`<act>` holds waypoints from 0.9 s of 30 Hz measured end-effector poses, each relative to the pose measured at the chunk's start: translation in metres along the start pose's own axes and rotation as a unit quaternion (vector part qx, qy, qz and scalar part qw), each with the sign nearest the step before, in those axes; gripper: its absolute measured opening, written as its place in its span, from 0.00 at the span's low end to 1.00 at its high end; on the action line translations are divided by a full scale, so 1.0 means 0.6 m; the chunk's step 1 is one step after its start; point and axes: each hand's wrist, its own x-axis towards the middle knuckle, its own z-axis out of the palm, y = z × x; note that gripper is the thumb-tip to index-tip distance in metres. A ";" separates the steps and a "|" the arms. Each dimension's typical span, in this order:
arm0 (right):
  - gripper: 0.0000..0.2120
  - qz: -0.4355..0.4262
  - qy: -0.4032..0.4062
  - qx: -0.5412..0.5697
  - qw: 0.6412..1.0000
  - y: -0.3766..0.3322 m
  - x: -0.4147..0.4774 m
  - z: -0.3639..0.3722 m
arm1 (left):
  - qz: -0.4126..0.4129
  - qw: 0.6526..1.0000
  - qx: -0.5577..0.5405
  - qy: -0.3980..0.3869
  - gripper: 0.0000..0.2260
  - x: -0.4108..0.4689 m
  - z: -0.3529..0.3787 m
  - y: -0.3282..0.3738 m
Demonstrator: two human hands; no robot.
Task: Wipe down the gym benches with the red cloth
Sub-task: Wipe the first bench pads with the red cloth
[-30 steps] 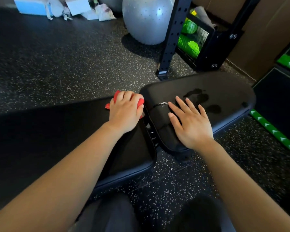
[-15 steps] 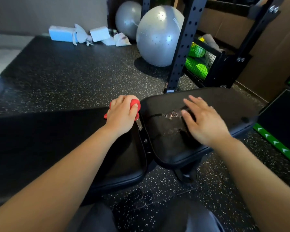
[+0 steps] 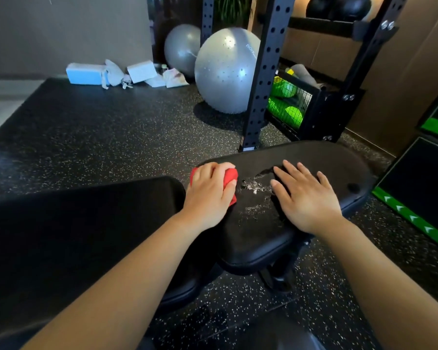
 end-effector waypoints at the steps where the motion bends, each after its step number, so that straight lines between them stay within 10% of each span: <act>1: 0.27 0.001 0.001 -0.004 1.000 -0.001 0.000 0.000 | 0.001 1.000 0.001 0.000 0.16 0.002 0.001 -0.002; 27: 0.26 -0.005 -0.015 0.002 1.000 -0.003 -0.004 -0.006 | 0.001 0.999 0.013 -0.036 0.25 0.023 0.007 -0.008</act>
